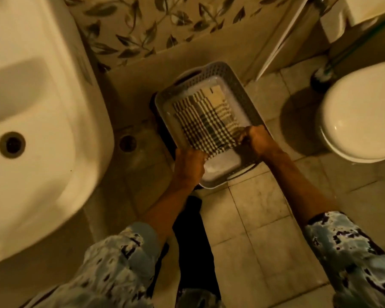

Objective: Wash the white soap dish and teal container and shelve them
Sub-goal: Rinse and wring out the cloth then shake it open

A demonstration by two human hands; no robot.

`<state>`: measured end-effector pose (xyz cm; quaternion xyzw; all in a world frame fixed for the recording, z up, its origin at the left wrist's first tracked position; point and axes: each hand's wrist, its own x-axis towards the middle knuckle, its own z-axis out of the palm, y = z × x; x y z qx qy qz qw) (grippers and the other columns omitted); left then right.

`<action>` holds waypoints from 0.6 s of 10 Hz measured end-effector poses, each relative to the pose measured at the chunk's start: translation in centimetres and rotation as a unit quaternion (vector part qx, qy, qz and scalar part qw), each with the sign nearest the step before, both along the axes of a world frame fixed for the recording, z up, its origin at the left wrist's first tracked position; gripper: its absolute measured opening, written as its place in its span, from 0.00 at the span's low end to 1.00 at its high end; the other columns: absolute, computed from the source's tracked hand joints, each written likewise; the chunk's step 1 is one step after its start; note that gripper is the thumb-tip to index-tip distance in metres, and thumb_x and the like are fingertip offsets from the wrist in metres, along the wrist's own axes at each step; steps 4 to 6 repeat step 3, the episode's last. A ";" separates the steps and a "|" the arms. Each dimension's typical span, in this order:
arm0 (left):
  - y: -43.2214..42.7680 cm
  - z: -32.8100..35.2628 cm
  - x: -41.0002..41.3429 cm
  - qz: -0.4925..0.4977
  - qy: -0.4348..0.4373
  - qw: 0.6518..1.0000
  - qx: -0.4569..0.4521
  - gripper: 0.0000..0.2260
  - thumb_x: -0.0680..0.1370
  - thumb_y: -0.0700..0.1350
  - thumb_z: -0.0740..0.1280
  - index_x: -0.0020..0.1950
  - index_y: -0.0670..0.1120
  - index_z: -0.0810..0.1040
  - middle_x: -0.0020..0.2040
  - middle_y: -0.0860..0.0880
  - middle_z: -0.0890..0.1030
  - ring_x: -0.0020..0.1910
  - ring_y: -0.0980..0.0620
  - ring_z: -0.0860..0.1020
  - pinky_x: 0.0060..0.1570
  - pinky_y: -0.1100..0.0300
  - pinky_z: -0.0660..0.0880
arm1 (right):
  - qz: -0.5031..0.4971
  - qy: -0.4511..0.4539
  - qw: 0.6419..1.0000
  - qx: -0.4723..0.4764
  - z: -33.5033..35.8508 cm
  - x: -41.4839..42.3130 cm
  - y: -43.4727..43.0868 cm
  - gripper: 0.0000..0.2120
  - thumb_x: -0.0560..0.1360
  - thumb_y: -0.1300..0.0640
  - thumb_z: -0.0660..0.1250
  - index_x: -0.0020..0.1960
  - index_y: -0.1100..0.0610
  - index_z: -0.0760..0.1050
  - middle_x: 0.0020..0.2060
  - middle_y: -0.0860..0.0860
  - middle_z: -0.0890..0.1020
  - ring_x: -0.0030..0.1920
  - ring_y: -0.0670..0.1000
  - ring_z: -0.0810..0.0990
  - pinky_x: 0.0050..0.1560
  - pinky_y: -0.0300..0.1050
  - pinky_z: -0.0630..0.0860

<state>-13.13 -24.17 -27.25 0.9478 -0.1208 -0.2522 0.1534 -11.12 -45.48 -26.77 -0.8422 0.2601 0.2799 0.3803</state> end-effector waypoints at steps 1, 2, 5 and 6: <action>-0.1 -0.6 -1.0 -0.039 0.038 0.998 0.025 0.09 0.76 0.42 0.66 0.54 0.49 0.80 0.50 0.46 0.80 0.55 0.44 0.75 0.58 0.52 0.64 | 0.147 0.067 0.983 -0.087 -0.2 -1.6 0.7 0.13 0.77 0.63 0.60 0.59 0.66 0.75 0.53 0.62 0.79 0.55 0.57 0.77 0.55 0.49 0.70; -0.6 0.3 -0.9 -0.068 0.092 0.991 0.067 0.18 0.77 0.41 0.65 0.67 0.46 0.72 0.63 0.46 0.75 0.66 0.44 0.68 0.68 0.51 0.59 | 0.240 0.122 0.948 -0.167 0.9 -2.0 1.2 0.17 0.80 0.60 0.56 0.67 0.63 0.67 0.66 0.63 0.72 0.66 0.61 0.70 0.65 0.54 0.64; -0.4 1.3 -1.2 -0.105 0.125 0.984 0.074 0.19 0.76 0.42 0.66 0.66 0.49 0.74 0.65 0.48 0.73 0.69 0.45 0.65 0.72 0.47 0.52 | 0.257 0.135 0.936 -0.197 2.1 -2.1 1.8 0.16 0.80 0.59 0.54 0.67 0.62 0.67 0.66 0.61 0.72 0.67 0.60 0.70 0.68 0.55 0.61; -0.4 1.3 -1.2 -0.105 0.125 0.984 0.074 0.19 0.76 0.42 0.66 0.66 0.49 0.74 0.65 0.48 0.73 0.69 0.45 0.65 0.72 0.47 0.52 | 0.257 0.135 0.936 -0.197 2.1 -2.1 1.8 0.16 0.80 0.59 0.54 0.67 0.62 0.67 0.66 0.61 0.72 0.67 0.60 0.70 0.68 0.55 0.61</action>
